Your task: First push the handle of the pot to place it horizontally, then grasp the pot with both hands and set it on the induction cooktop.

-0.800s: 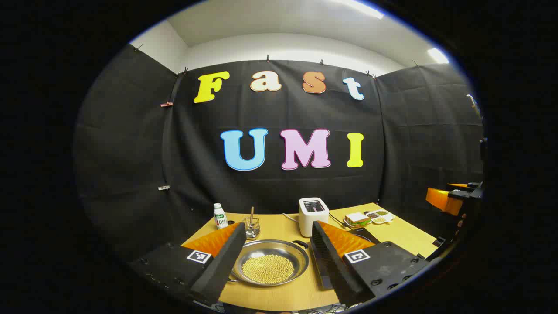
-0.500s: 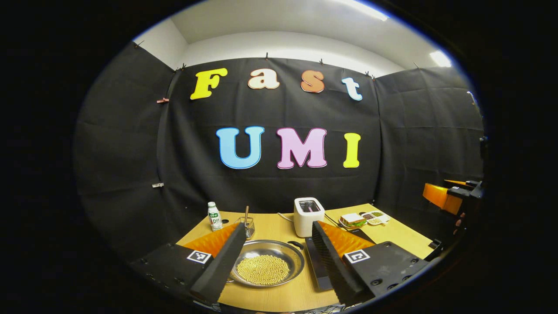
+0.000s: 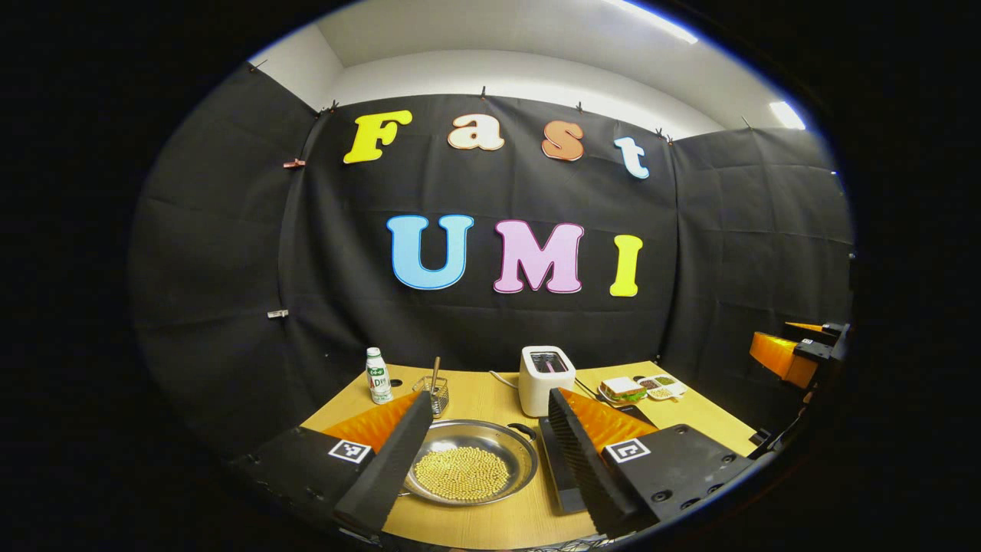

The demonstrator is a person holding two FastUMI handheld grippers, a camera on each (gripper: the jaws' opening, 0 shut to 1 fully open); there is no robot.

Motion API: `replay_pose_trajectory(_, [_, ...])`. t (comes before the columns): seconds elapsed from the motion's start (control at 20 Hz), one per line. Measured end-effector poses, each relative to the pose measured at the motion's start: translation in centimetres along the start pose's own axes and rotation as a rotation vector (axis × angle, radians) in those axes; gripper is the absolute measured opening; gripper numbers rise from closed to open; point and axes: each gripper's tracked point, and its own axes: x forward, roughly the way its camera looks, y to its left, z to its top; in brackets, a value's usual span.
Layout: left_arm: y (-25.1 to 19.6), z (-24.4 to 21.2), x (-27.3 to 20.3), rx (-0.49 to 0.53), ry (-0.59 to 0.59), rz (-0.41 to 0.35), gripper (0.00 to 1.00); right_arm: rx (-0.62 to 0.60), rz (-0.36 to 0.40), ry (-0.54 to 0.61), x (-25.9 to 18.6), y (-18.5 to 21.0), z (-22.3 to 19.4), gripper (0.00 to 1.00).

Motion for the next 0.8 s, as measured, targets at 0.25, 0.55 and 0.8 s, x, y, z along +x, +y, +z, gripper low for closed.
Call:
replay_pose_trajectory(0.25, [-0.6,-2.0,-0.4,-0.013,0.044,-0.034,0.95,-0.006,0.023,0.031,-0.1,0.4,-1.1,0.98])
replay_pose_trajectory(0.55, [1.1,-4.5,-0.3,-0.035,0.127,-0.049,0.89,0.001,0.034,0.048,-0.1,0.9,-2.2,0.98])
replay_pose_trajectory(0.8, [2.6,-7.3,0.6,-0.059,0.238,-0.077,0.67,-0.017,0.034,0.079,0.1,0.9,-3.5,0.98])
